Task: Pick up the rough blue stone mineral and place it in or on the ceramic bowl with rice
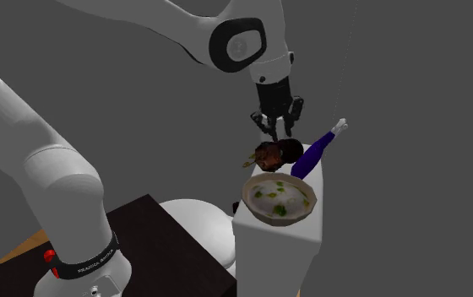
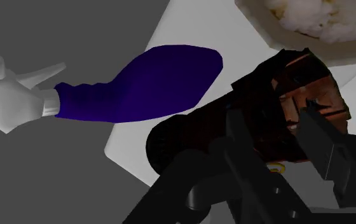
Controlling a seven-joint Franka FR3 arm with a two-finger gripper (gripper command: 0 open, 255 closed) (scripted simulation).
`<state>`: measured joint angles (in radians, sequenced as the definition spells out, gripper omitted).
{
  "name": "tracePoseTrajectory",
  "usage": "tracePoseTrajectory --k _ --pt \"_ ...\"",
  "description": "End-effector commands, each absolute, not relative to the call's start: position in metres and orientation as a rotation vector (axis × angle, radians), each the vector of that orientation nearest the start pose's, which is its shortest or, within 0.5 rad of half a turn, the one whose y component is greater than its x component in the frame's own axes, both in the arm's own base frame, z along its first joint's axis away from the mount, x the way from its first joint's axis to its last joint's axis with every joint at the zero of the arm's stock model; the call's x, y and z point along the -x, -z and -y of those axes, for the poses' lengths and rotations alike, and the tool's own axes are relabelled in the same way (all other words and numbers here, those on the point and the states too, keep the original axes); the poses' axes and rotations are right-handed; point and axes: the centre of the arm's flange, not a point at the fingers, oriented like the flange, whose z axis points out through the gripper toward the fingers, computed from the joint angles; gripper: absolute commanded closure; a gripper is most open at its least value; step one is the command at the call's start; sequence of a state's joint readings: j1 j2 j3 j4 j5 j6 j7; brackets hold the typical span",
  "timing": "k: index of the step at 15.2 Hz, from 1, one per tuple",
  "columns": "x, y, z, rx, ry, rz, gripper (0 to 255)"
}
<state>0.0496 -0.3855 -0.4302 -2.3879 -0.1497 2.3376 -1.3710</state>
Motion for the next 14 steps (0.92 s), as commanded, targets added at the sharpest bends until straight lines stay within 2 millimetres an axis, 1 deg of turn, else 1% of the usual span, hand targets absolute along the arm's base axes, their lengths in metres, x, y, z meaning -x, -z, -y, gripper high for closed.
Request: tracePoseTrajectory --k 1,4,8,14 --pt "-0.434 -0.476 0.174 2.889 0.372 1.662 0" --pt "-0.457 -0.457 0.142 2.98 0.348 1.499 0" --pt "-0.493 -0.433 0.104 3.087 0.316 1.273 0" --pt "-0.555 -0.397 0.057 3.212 0.263 0.921 0"
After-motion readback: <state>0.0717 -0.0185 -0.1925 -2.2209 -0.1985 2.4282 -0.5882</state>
